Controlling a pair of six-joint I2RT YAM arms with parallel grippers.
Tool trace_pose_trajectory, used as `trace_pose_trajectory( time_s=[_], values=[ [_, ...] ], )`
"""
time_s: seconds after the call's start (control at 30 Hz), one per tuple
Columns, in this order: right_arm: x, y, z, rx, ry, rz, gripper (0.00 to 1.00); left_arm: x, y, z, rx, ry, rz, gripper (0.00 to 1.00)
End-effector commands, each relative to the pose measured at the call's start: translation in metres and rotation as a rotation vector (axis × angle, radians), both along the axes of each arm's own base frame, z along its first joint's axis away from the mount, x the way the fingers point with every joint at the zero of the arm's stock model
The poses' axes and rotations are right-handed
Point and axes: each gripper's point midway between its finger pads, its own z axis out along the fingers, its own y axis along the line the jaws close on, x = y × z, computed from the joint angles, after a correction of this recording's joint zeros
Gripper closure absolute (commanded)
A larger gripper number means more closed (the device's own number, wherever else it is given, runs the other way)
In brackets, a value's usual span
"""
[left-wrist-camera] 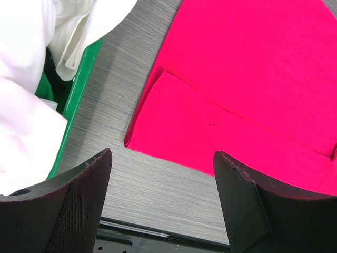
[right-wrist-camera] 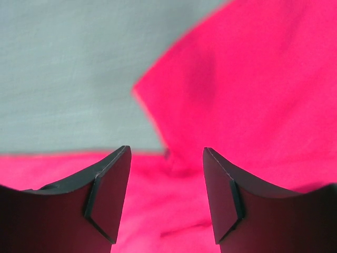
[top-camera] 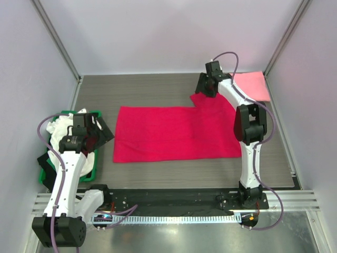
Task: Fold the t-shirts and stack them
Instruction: Fold the tshirt
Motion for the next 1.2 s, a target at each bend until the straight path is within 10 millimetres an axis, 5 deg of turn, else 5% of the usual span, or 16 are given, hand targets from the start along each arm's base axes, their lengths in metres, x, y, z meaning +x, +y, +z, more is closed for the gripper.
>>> trace_pose_trajectory(
  time_s=[0.0, 0.03, 0.1, 0.13, 0.37, 0.57, 0.8, 1.17],
  values=[
    [0.031, -0.033, 0.011, -0.101, -0.048, -0.026, 0.37, 0.005, 0.003, 0.002, 0.022, -0.017, -0.005, 0.22],
    [0.039, -0.046, -0.003, -0.125, -0.033, -0.052, 0.36, 0.004, 0.003, 0.001, 0.021, -0.016, -0.004, 0.22],
    [0.059, -0.058, 0.009, -0.141, -0.083, -0.068, 0.35, 0.005, 0.003, 0.002, 0.022, -0.017, -0.001, 0.22],
    [0.066, -0.069, -0.007, -0.165, -0.067, -0.090, 0.34, 0.005, 0.003, 0.001, 0.023, -0.014, 0.000, 0.22],
    [0.112, -0.101, 0.006, -0.256, -0.188, -0.185, 0.24, 0.005, 0.005, -0.003, 0.028, 0.004, 0.008, 0.23],
    [0.136, -0.107, 0.001, -0.262, -0.273, -0.246, 0.20, 0.005, -0.001, -0.007, 0.033, 0.023, -0.011, 0.23],
    [0.139, -0.095, -0.038, -0.197, -0.234, -0.234, 0.25, 0.003, -0.002, -0.012, 0.045, 0.048, -0.013, 0.23],
    [0.129, -0.097, -0.062, -0.174, -0.180, -0.223, 0.83, 0.006, -0.002, -0.021, 0.052, 0.083, -0.011, 0.23]
  ],
)
